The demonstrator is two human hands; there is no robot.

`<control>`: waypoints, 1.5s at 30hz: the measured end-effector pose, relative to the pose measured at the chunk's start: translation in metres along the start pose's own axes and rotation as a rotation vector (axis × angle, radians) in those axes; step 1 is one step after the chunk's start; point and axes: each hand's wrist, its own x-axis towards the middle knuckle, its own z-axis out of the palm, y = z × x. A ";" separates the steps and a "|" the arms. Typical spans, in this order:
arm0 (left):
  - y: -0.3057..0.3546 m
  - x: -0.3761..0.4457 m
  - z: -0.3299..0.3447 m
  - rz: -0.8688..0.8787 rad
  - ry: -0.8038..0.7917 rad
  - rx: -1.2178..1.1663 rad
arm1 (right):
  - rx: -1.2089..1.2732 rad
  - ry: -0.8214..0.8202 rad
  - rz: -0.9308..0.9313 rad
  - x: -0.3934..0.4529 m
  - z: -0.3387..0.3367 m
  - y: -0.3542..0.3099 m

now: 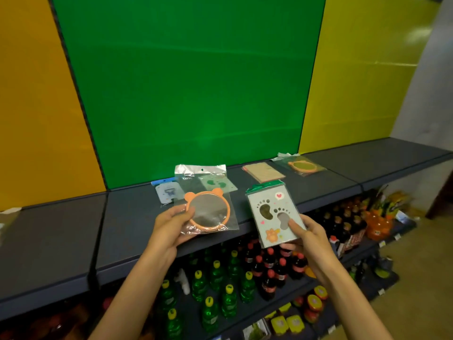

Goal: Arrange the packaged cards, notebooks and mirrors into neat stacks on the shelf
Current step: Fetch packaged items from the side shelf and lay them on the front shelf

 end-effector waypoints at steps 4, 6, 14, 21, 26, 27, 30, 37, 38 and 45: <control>-0.004 0.021 0.049 0.000 -0.014 0.009 | 0.010 0.019 -0.001 0.037 -0.031 0.007; -0.007 0.036 0.072 -0.010 -0.005 -0.008 | 0.007 0.016 -0.007 0.059 -0.044 0.006; -0.009 0.112 0.161 -0.018 0.001 -0.025 | -0.027 0.009 0.006 0.169 -0.094 -0.020; -0.013 0.163 0.247 -0.032 0.013 0.011 | 0.036 0.043 0.002 0.251 -0.144 -0.037; -0.025 0.196 0.310 -0.035 0.042 0.036 | 0.080 0.067 0.006 0.302 -0.185 -0.041; -0.028 0.202 0.323 -0.027 0.049 0.035 | 0.084 0.062 0.011 0.313 -0.194 -0.042; -0.039 0.218 0.363 -0.017 0.090 0.008 | 0.070 0.024 0.027 0.347 -0.220 -0.047; -0.059 0.244 0.447 -0.065 0.099 0.008 | 0.022 -0.040 0.034 0.408 -0.269 -0.056; -0.063 0.247 0.455 -0.077 0.101 0.029 | 0.018 -0.047 0.033 0.414 -0.274 -0.056; -0.089 0.266 0.479 -0.041 0.148 0.215 | -0.007 -0.110 0.055 0.441 -0.296 -0.054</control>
